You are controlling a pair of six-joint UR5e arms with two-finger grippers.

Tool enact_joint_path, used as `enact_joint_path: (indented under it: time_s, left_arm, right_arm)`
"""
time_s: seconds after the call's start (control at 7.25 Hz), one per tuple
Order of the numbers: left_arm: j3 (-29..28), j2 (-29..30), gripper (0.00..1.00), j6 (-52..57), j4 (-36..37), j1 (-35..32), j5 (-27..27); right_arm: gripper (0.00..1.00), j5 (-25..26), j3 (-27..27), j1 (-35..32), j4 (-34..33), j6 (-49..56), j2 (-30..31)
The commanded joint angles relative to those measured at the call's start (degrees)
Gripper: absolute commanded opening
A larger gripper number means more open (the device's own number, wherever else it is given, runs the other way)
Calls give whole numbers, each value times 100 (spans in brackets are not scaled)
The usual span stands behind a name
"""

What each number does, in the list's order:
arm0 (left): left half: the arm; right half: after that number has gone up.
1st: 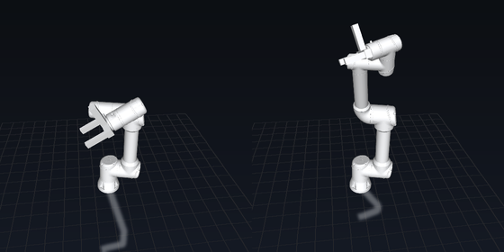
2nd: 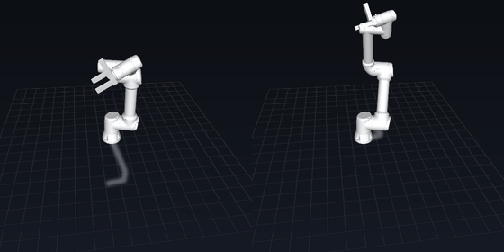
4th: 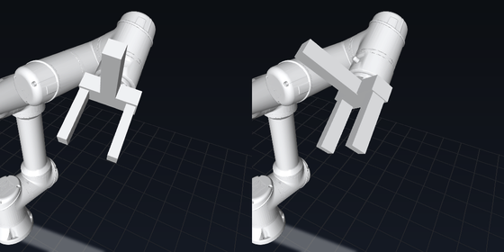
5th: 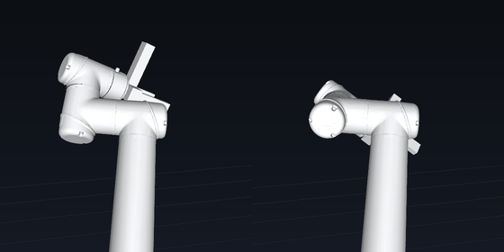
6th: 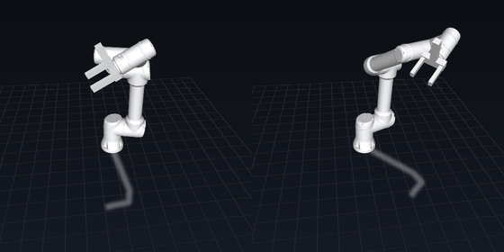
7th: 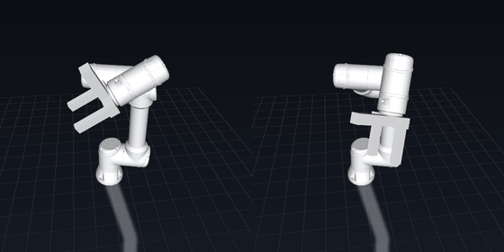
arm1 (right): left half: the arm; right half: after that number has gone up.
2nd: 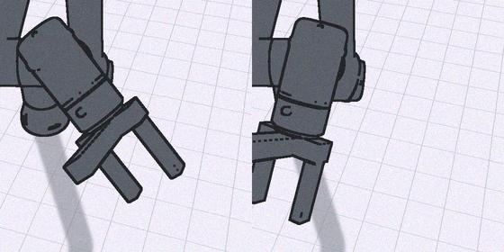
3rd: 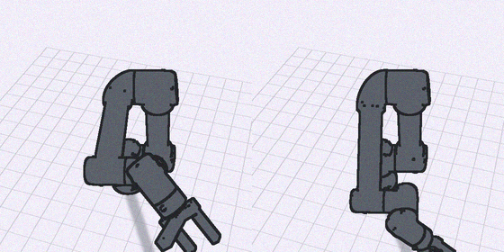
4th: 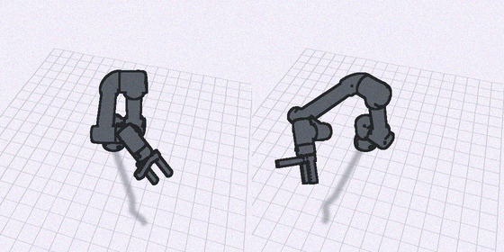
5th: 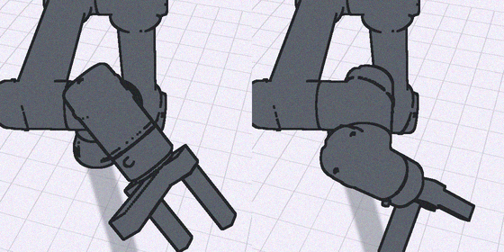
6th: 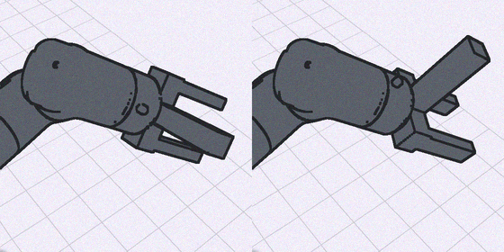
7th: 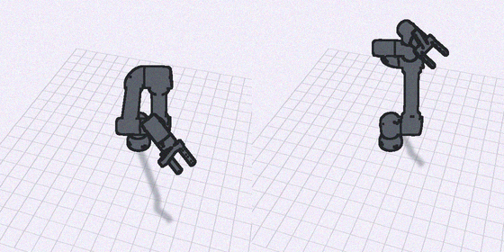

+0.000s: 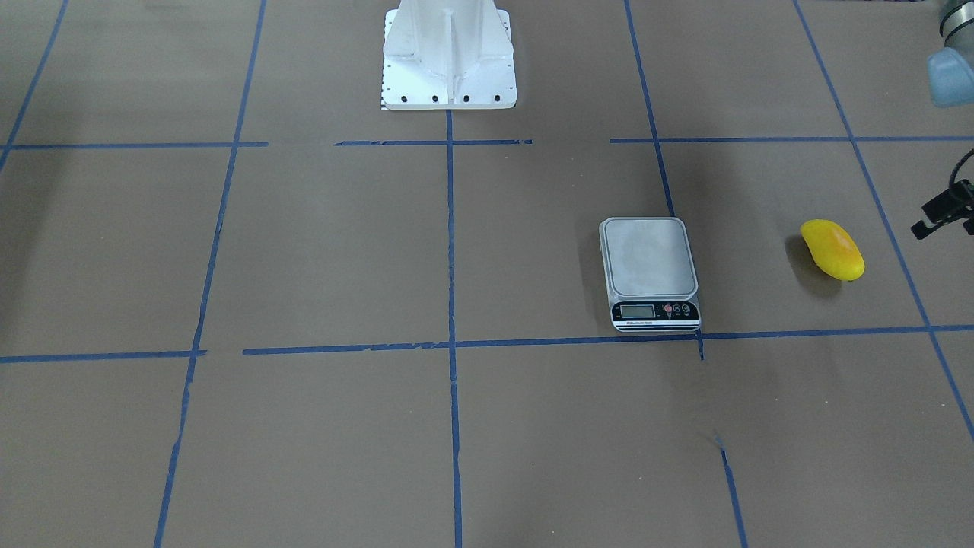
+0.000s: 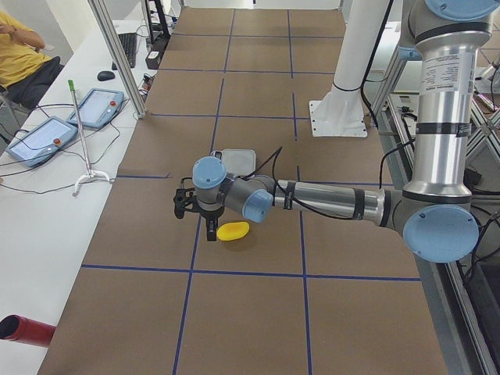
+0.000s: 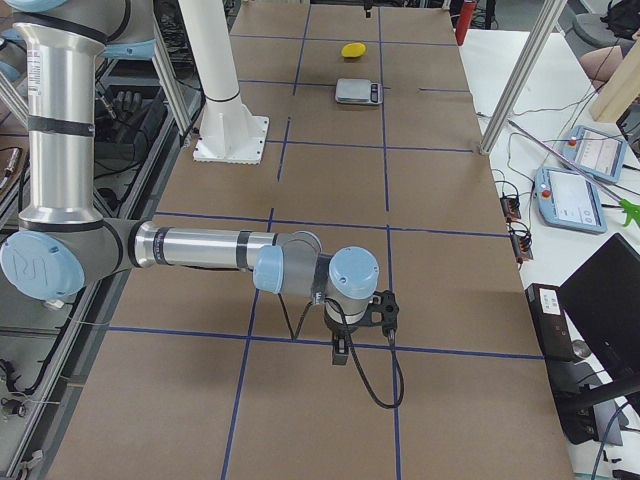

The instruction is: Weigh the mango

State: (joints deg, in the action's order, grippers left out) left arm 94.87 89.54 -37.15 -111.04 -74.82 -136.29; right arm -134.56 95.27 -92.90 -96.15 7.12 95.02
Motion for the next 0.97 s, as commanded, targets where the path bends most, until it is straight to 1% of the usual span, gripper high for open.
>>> enact_joint_path:
  time_s: [0.0,0.14,0.41,0.83]
  left_arm:
    - [-151,38,100,-829,-198,844,250]
    - [-423,38,100,-829,-233,916,487]
    - [-845,55,100,-838,-584,978,534]
    - [-900,64,100,-846,-866,1135,499]
  right_arm:
    - [100,0,0,0,0,0,-1]
    - [100,0,0,0,0,0,7]
    - [100,0,0,0,0,0,7]
    - [100,0,0,0,0,0,7]
